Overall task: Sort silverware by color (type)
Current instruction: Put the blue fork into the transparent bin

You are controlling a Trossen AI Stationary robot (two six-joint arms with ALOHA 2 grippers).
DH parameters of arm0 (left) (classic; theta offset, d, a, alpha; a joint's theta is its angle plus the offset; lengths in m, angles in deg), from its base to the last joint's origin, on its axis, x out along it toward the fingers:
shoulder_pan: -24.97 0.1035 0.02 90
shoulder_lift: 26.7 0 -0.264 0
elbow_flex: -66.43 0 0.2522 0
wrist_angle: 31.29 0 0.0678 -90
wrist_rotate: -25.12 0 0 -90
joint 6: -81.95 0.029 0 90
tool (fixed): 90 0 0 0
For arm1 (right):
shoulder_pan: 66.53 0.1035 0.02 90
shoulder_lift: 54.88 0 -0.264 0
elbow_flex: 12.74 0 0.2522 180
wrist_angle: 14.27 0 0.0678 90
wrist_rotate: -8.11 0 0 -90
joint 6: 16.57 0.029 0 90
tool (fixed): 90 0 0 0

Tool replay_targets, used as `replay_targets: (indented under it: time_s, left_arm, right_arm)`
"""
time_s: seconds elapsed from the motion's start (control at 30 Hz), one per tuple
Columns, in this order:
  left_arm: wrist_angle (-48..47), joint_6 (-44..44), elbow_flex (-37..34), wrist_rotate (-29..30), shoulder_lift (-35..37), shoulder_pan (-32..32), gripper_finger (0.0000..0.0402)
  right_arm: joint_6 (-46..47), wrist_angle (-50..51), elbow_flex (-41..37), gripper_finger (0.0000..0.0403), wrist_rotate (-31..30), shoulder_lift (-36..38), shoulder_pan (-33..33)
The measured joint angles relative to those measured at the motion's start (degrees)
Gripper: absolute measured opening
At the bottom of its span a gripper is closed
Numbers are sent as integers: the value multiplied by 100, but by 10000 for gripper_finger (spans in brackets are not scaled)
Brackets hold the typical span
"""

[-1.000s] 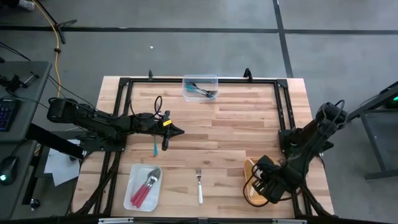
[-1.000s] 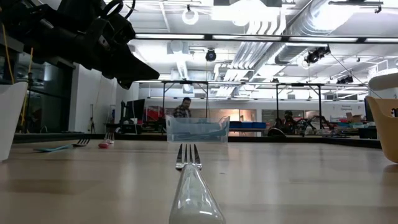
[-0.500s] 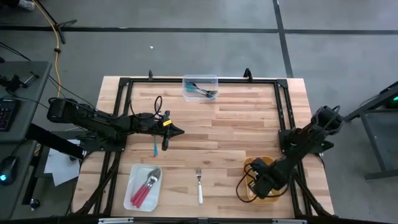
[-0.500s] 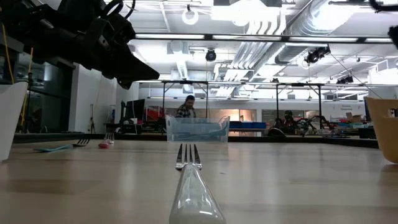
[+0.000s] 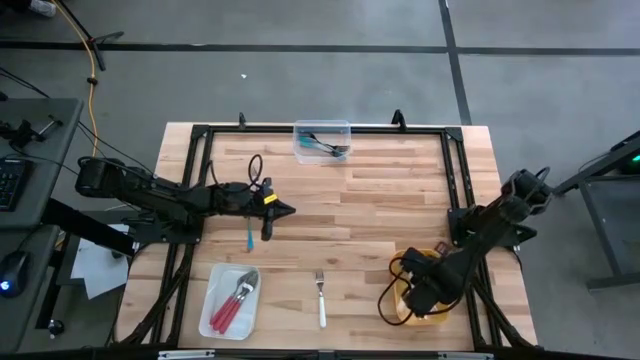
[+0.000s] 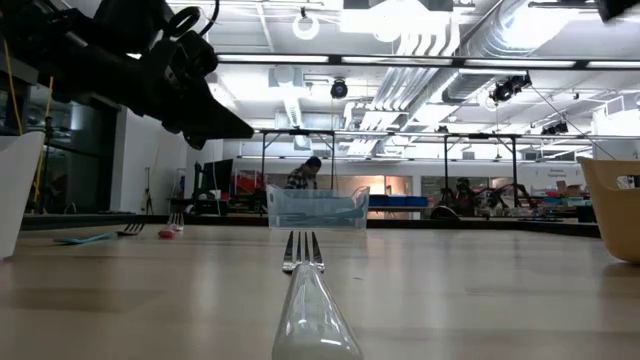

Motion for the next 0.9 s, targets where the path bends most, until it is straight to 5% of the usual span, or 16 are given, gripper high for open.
replay_targets:
  time_s: [0.13, 0.33, 0.53, 0.7, 0.9]
  left_arm:
    - [-217, 4, 0, 11, 57, -143, 9]
    - [-919, -186, 2, 367, 531, -339, 10]
    - [-2443, -760, 0, 1225, 1371, -366, 10]
    - [-4248, -1157, 362, 883, 1899, -237, 10]
    - [-7234, -1400, 1582, 438, 1866, 165, 10]
  right_arm:
    - [-1404, -433, 152, 94, -842, 98, -125]
    - [-4319, -2897, -649, 9, -955, 287, -1045]
    - [-6674, -5230, -1452, 11, 181, 298, -2262]
    - [-7859, -6693, -2011, 6, 944, 298, -3146]
    - [-8295, -7728, -2422, 1, 1653, 298, -3818]
